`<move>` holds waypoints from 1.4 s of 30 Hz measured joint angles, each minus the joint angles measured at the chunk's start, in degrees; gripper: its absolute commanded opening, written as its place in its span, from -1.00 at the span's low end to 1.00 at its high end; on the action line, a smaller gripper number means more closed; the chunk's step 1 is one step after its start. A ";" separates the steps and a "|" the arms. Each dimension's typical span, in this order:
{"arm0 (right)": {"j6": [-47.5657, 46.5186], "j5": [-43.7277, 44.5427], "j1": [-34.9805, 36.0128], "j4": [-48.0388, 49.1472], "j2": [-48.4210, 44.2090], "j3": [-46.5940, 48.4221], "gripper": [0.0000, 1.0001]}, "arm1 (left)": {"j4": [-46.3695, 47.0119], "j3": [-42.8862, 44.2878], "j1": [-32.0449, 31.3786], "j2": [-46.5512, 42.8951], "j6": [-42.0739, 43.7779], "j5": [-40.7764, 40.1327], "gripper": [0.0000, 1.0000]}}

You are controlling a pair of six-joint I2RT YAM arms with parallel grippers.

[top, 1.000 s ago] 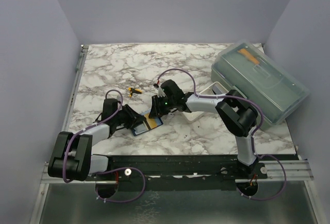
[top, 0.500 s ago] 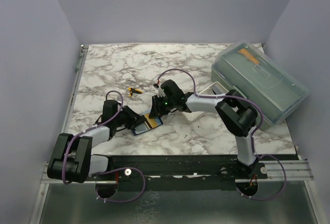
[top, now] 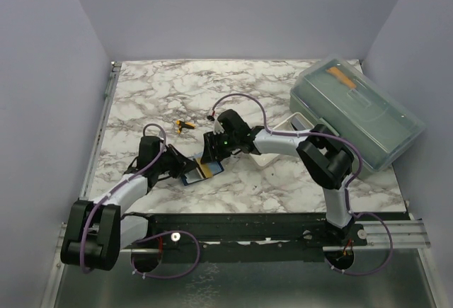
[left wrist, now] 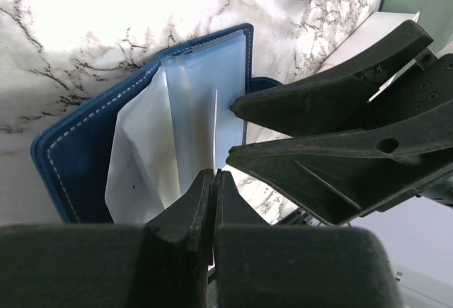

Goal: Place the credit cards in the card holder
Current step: Insert the credit card into the card holder.

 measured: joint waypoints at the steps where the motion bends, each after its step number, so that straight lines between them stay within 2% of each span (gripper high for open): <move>1: -0.63 0.17 0.11 -0.48 -0.04 0.26 0.11 | -1.03 0.20 0.00 -0.81 0.31 -0.13 -1.00; 9: -5.31 4.87 0.11 -8.35 -0.92 2.60 0.17 | -9.75 1.97 0.00 -4.72 2.49 -2.27 -1.00; 16: -6.88 9.07 0.22 -11.17 -1.44 2.97 0.17 | -14.29 2.58 0.00 -5.84 3.19 -4.68 -1.00; 21: -8.17 10.49 0.17 -11.34 -1.44 2.97 0.06 | -15.06 2.62 -0.02 -5.86 4.20 -5.77 -1.00; 26: -12.04 11.89 -1.01 -11.54 -1.33 2.73 -0.12 | -12.37 2.75 -0.07 -4.31 5.55 -5.35 -1.00; 42: -25.77 3.72 -5.46 -11.10 0.31 3.78 -0.22 | 1.53 -1.14 -0.07 -4.57 4.92 -1.16 -1.00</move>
